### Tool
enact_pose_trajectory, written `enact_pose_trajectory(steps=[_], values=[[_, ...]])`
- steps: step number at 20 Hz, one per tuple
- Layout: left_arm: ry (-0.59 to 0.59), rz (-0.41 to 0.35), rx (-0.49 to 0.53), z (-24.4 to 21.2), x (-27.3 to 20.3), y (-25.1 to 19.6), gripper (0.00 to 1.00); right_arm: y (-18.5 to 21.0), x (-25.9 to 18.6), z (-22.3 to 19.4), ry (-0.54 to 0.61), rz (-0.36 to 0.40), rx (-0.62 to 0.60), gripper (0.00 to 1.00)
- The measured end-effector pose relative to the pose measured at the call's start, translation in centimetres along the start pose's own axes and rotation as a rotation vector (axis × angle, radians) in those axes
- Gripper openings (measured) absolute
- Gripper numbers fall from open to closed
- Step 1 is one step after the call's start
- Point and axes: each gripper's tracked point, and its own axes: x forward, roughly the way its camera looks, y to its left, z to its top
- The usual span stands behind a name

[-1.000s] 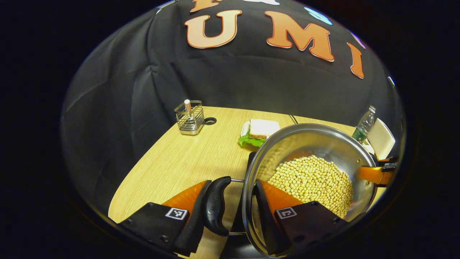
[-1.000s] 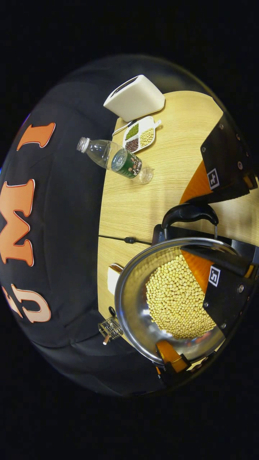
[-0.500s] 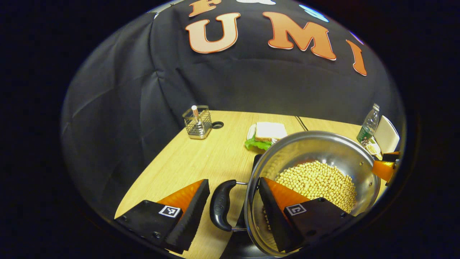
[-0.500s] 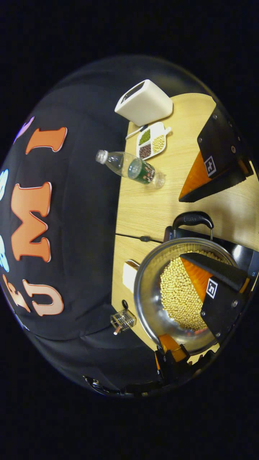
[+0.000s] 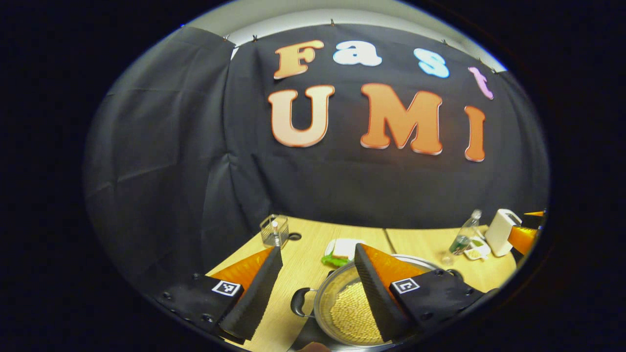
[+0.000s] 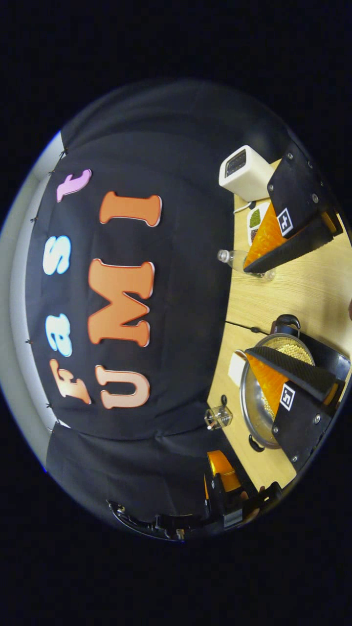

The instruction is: First push the handle of the pot to place it horizontally, then grasp the pot with both hands and set it on the induction cooktop.

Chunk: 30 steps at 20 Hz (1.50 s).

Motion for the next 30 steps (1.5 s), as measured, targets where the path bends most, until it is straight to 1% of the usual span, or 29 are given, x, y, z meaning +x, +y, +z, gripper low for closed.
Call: enact_pose_trajectory(steps=[1,2,3,4,5,6,7,8,9,10,11,12,13,14,15,16,17,18,20,21,22,24,25,26,27,29,30], values=[[-0.044,-0.011,-0.003,1.7,-1.1,-0.1,0.92,-1.0,-1.8,2.0,-0.039,-0.004,-0.005,0.93],[-0.085,-0.018,-0.007,3.2,-2.6,-0.3,0.96,-0.8,-3.0,2.9,-0.080,0.002,-0.009,0.93],[-0.121,-0.030,-0.013,4.7,-4.1,-0.5,0.99,-0.9,-4.2,4.0,-0.108,0.024,-0.009,0.94],[-0.152,-0.040,-0.023,6.2,-5.5,-0.7,0.99,-1.1,-5.8,5.1,-0.127,0.049,-0.002,0.93],[-0.183,-0.060,-0.047,7.9,-6.7,-1.1,0.96,-1.7,-7.1,6.2,-0.150,0.060,0.006,0.94],[-0.200,-0.083,-0.089,9.2,-8.1,-1.8,0.99,-2.5,-8.5,7.4,-0.178,0.057,0.008,0.98],[-0.215,-0.113,-0.115,10.3,-9.2,-2.3,0.99,-3.6,-9.8,8.7,-0.210,0.046,0.005,0.98],[-0.229,-0.123,-0.127,11.2,-10.0,-2.0,0.99,-4.7,-11.1,10.2,-0.249,0.025,-0.003,0.89],[-0.258,-0.128,-0.131,12.7,-11.2,-1.6,0.99,-5.9,-12.3,11.5,-0.287,0.001,-0.017,0.93],[-0.286,-0.135,-0.129,14.2,-12.5,-1.5,0.99,-7.0,-13.8,12.7,-0.317,-0.021,-0.037,0.93],[-0.318,-0.140,-0.125,15.4,-13.7,-1.4,0.99,-7.9,-14.8,13.4,-0.321,-0.037,-0.062,0.98],[-0.342,-0.145,-0.120,16.6,-14.9,-1.4,0.99,-8.7,-16.1,13.8,-0.331,-0.054,-0.071,0.98],[-0.364,-0.150,-0.118,17.7,-16.0,-1.4,0.99,-9.5,-17.0,14.7,-0.349,-0.069,-0.070,0.93],[-0.383,-0.152,-0.121,18.8,-16.7,-1.4,0.98,-10.3,-18.0,15.7,-0.369,-0.082,-0.065,0.93],[-0.392,-0.146,-0.131,19.6,-17.6,-1.2,0.97,-11.1,-18.8,16.4,-0.389,-0.097,-0.054,0.98],[-0.399,-0.164,-0.144,20.2,-18.5,-1.6,0.96,-11.6,-20.0,17.4,-0.414,-0.109,-0.045,0.94],[-0.408,-0.178,-0.159,20.9,-19.3,-2.0,0.99,-12.1,-20.8,18.2,-0.441,-0.109,-0.047,0.98],[-0.433,-0.182,-0.176,21.9,-20.2,-1.9,0.99,-12.9,-21.8,18.6,-0.471,-0.109,-0.051,0.93],[-0.494,-0.178,-0.195,23.7,-21.7,-1.5,0.99,-14.1,-22.5,19.2,-0.503,-0.132,-0.030,0.93],[-0.523,-0.183,-0.185,24.2,-22.5,-1.7,0.99,-14.2,-22.5,19.3,-0.506,-0.132,-0.028,0.89],[-0.545,-0.184,-0.165,24.6,-23.2,-1.9,0.99,-14.0,-22.6,19.2,-0.506,-0.128,-0.030,0.93],[-0.601,-0.189,-0.156,25.9,-24.6,-2.1,0.98,-13.6,-22.8,19.2,-0.508,-0.119,-0.040,0.94],[-0.616,-0.192,-0.156,26.1,-25.1,-2.4,0.98,-13.3,-22.8,19.3,-0.513,-0.116,-0.043,0.97],[-0.623,-0.192,-0.152,26.2,-25.4,-2.5,0.96,-13.0,-22.9,19.4,-0.523,-0.112,-0.048,0.97],[-0.627,-0.190,-0.146,26.2,-25.5,-2.7,0.99,-12.7,-22.7,19.7,-0.531,-0.111,-0.048,0.94],[-0.631,-0.179,-0.127,26.3,-25.7,-2.8,0.99,-12.4,-22.5,19.6,-0.531,-0.106,-0.045,0.94],[-0.628,-0.168,-0.115,26.1,-25.6,-2.6,0.95,-12.1,-22.6,19.6,-0.528,-0.095,-0.043,0.94]])
